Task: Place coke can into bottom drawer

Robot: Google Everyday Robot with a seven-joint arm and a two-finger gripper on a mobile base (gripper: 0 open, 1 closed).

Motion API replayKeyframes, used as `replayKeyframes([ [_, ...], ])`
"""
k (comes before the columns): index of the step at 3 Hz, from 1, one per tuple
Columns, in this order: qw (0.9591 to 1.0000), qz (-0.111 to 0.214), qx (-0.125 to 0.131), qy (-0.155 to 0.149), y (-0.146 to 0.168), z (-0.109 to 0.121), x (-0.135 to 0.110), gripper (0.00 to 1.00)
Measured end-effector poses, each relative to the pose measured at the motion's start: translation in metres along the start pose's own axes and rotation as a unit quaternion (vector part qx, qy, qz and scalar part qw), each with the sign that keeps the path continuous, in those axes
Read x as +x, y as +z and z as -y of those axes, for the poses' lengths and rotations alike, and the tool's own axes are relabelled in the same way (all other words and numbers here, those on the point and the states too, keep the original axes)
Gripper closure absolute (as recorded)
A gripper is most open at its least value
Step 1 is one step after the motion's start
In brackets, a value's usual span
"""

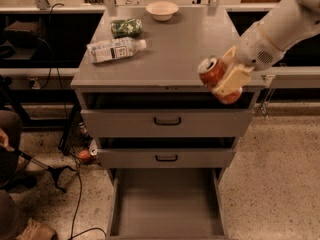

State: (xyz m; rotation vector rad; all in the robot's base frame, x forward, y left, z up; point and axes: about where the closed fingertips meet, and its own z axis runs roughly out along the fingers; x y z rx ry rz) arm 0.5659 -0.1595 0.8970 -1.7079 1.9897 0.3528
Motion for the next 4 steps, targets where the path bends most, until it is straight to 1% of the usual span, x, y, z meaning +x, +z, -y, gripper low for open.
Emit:
replayKeyframes([
  [1, 0.9979, -0.047, -0.044, -0.005, 0.011, -0.021, 0.019, 1.00],
  [2, 0.9980, -0.045, -0.044, -0.005, 0.010, -0.021, 0.018, 1.00],
  [3, 0.9973, -0.043, -0.059, -0.002, 0.028, -0.028, 0.024, 1.00],
  [4, 0.9953, -0.045, -0.086, 0.003, 0.075, -0.053, 0.040, 1.00],
])
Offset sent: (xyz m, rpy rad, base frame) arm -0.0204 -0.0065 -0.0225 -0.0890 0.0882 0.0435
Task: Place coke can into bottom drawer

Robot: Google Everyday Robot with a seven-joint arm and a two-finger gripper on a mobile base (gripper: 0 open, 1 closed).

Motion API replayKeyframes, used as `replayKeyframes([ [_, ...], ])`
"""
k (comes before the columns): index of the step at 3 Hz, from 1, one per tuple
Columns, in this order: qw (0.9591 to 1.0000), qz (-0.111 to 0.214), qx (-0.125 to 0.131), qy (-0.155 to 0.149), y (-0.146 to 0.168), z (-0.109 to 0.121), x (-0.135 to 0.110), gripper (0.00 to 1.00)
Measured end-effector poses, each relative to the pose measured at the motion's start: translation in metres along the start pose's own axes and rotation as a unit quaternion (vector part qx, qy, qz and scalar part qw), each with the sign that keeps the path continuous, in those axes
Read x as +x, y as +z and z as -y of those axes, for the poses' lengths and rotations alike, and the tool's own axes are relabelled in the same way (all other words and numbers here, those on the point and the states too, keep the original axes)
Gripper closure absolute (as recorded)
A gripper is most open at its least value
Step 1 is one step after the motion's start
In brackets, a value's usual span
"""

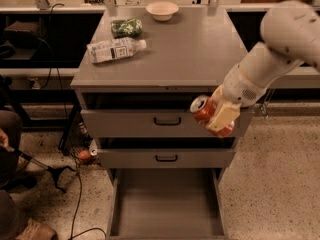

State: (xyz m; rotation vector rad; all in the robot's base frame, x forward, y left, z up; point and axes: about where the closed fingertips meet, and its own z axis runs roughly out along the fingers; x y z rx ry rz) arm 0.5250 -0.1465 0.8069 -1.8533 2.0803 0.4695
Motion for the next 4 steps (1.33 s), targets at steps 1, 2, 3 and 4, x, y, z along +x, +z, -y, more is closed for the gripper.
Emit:
replayKeyframes([
  [1, 1.0000, -0.006, -0.001, 0.005, 0.053, -0.021, 0.015, 1.00],
  [2, 0.9996, -0.010, -0.003, 0.024, 0.148, -0.052, 0.046, 1.00],
  [3, 0.9995, -0.010, -0.006, 0.030, 0.159, -0.053, 0.052, 1.00],
  [4, 0.9993, -0.019, 0.004, 0.032, 0.189, -0.055, 0.073, 1.00],
])
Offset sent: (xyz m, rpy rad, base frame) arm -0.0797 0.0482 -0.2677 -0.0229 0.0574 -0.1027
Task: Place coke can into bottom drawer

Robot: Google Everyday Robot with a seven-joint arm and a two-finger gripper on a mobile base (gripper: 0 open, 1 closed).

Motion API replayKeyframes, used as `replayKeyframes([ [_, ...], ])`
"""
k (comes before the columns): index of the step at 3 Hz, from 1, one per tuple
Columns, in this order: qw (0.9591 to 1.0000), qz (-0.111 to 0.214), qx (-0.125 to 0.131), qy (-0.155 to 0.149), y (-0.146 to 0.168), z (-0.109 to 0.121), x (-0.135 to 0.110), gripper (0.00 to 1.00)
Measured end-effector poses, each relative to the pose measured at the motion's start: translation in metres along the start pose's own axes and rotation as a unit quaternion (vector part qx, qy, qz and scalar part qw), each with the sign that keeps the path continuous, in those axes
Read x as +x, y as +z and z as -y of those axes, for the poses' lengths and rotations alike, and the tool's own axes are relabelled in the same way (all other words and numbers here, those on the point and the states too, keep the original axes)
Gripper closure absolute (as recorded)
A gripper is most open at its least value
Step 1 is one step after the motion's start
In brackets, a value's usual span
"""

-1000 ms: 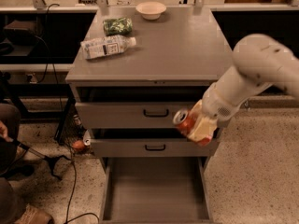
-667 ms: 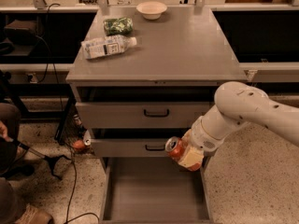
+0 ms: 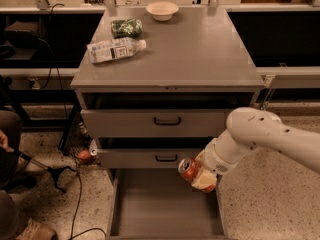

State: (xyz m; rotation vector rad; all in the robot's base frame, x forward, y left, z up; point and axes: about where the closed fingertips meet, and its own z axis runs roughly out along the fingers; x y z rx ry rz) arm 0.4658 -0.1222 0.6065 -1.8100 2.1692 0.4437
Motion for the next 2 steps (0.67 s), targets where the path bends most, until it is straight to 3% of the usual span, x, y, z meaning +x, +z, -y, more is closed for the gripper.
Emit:
replayKeyframes([
  [2, 0.9988, 0.022, 0.041, 0.013, 0.094, 0.018, 0.055, 1.00],
])
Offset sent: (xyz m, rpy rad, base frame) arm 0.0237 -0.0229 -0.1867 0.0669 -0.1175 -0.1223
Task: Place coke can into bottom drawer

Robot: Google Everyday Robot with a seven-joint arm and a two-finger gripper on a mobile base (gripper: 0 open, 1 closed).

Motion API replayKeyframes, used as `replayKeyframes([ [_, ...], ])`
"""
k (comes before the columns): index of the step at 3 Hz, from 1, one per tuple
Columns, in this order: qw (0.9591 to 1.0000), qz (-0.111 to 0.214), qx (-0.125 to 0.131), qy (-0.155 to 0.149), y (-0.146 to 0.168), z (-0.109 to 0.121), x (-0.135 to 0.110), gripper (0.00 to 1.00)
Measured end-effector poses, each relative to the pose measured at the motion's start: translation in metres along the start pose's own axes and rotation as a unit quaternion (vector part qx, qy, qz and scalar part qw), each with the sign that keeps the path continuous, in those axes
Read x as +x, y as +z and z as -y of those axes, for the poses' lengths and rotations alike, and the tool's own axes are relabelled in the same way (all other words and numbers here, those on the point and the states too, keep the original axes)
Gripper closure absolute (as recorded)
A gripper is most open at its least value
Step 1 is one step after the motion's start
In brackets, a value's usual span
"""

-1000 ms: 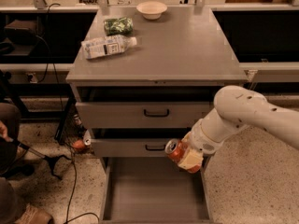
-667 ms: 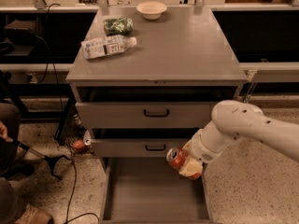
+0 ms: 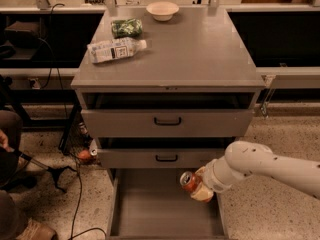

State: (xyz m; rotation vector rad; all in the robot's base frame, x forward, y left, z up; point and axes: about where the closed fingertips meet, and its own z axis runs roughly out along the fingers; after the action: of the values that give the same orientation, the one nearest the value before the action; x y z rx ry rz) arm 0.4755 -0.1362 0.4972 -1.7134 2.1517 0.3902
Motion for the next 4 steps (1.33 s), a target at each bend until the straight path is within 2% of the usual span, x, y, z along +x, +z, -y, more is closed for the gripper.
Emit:
replayKeyframes([
  [1, 0.9992, 0.030, 0.009, 0.026, 0.048, 0.010, 0.022, 1.00],
  [2, 0.9989, 0.034, -0.006, 0.033, 0.066, -0.001, 0.026, 1.00],
  [3, 0.9989, 0.031, -0.010, 0.033, 0.077, -0.002, 0.029, 1.00],
  [4, 0.9989, 0.040, -0.008, 0.023, 0.111, 0.003, 0.035, 1.00],
])
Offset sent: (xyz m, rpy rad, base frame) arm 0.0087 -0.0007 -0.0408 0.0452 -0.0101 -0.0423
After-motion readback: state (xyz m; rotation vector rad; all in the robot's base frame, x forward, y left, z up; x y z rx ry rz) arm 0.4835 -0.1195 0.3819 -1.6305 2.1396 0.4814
